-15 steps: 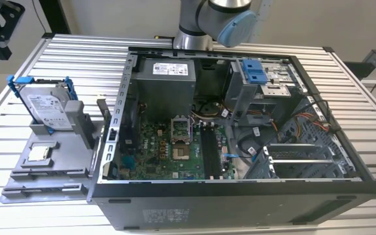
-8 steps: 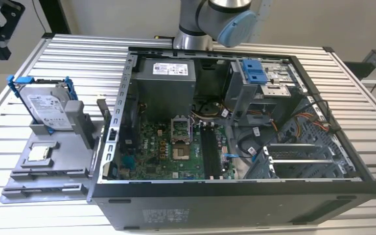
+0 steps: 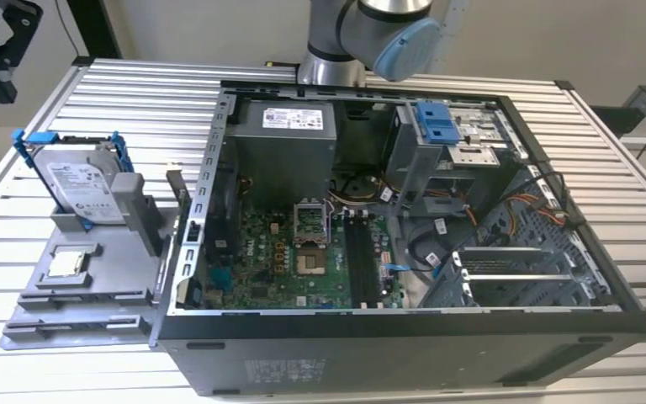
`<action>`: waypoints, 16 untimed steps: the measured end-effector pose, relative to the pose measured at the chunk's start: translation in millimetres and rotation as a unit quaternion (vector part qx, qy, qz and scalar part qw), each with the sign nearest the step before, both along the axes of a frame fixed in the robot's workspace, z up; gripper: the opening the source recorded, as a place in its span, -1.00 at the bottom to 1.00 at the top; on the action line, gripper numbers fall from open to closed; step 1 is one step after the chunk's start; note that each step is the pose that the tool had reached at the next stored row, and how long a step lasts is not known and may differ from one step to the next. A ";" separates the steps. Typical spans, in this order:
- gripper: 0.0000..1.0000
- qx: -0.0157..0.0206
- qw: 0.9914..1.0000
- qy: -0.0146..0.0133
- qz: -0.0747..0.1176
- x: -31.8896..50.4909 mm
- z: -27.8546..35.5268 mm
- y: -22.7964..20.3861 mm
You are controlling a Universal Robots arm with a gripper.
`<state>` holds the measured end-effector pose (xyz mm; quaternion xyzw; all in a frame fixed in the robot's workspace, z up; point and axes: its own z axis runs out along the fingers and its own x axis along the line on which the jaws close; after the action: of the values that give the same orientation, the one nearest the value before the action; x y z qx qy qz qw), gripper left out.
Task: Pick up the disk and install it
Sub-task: 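Pick up the disk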
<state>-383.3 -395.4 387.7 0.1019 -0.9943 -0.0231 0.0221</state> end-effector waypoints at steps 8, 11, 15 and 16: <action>-1.00 0.000 0.998 0.000 0.066 0.0 0.0 0.0; -1.00 0.000 0.996 0.000 0.092 0.0 0.0 0.0; -1.00 0.000 0.992 0.000 0.128 0.0 0.0 0.0; -1.00 0.000 0.991 0.000 0.137 0.0 0.0 0.0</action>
<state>-383.3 -395.4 387.7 0.2371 -0.9710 -0.0198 0.0250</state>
